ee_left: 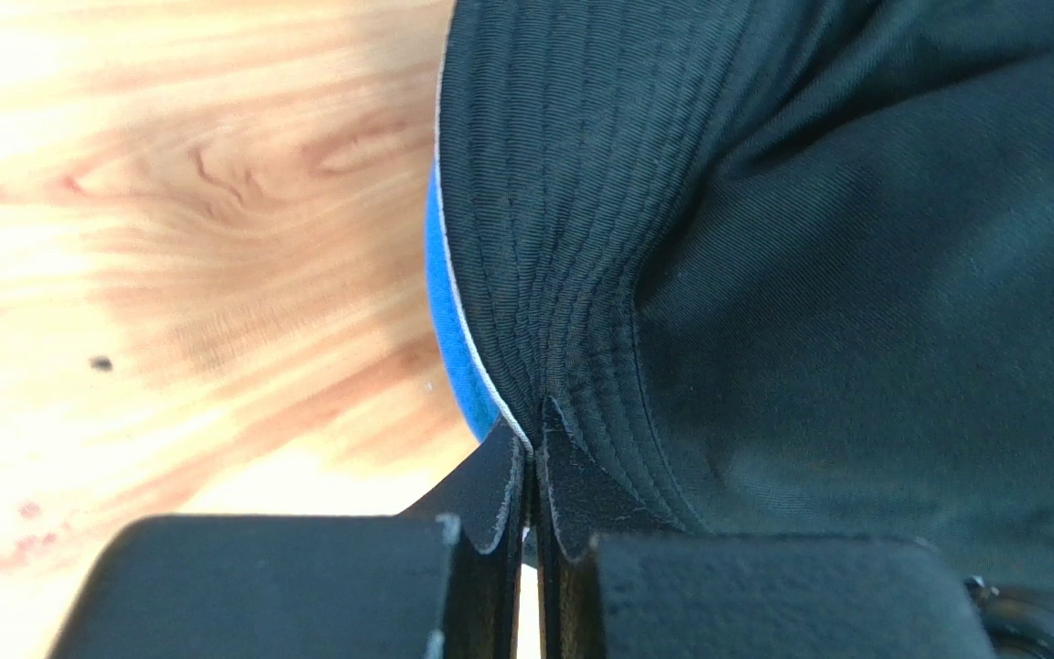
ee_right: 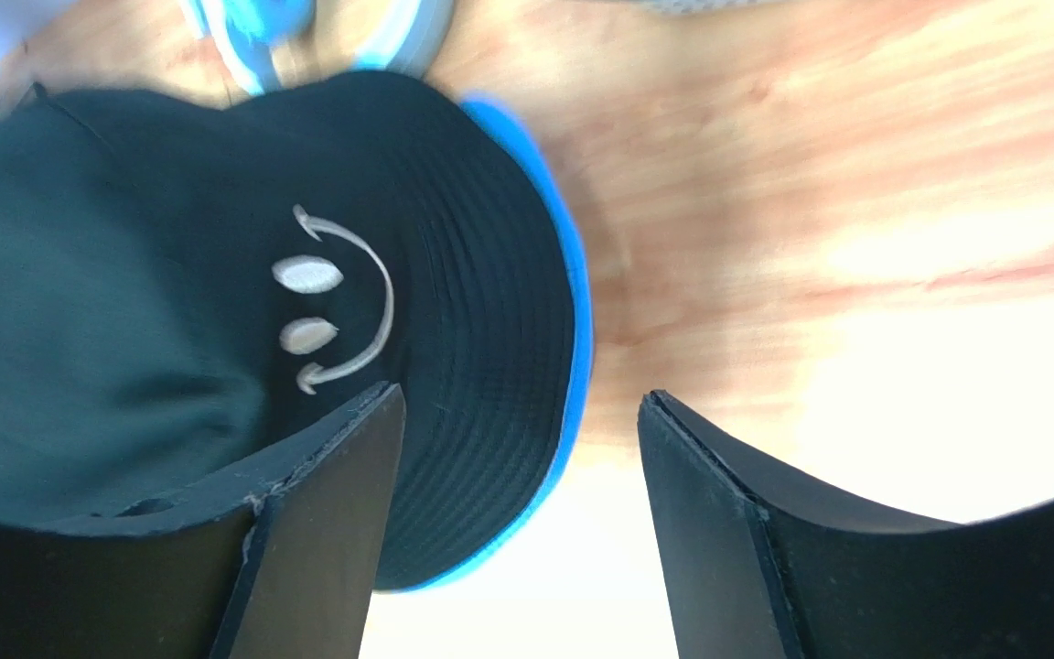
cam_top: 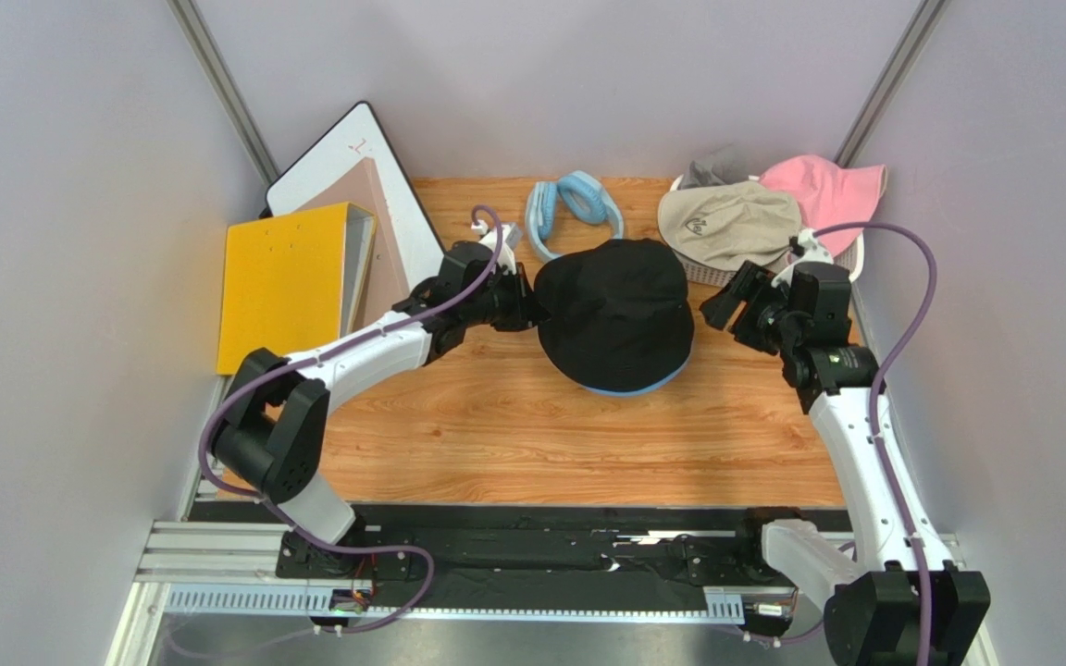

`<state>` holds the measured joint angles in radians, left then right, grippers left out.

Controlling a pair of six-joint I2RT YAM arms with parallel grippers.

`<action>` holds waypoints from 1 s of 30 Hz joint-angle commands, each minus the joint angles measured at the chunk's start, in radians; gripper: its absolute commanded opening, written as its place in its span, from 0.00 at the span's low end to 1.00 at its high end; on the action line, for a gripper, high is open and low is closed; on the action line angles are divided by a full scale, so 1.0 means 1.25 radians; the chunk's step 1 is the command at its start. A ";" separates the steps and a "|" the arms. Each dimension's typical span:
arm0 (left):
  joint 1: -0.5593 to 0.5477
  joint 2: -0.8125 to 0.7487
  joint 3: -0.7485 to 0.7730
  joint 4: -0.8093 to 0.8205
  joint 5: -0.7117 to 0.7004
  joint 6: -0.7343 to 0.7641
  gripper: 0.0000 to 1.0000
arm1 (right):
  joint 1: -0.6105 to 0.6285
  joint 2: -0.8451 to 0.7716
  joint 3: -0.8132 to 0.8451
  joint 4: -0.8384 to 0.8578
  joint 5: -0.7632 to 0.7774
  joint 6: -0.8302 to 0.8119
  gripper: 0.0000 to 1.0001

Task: Stack the hats
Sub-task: Stack the hat on the hat.

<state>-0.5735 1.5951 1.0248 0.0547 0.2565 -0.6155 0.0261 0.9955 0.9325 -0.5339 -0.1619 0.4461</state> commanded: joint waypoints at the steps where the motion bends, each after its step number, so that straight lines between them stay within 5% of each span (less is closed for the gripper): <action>1: 0.005 0.041 0.077 -0.025 -0.022 0.060 0.00 | 0.000 -0.007 -0.061 0.049 -0.072 0.034 0.68; 15: 0.006 0.098 0.141 -0.093 -0.030 0.113 0.00 | -0.061 0.045 -0.258 0.318 -0.317 0.051 0.62; 30: 0.006 0.109 0.142 -0.084 -0.013 0.117 0.00 | -0.061 0.037 -0.303 0.420 -0.332 0.062 0.54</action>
<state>-0.5732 1.7176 1.1717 -0.0418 0.2485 -0.5060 -0.0483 1.0210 0.5716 -0.0967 -0.5697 0.5079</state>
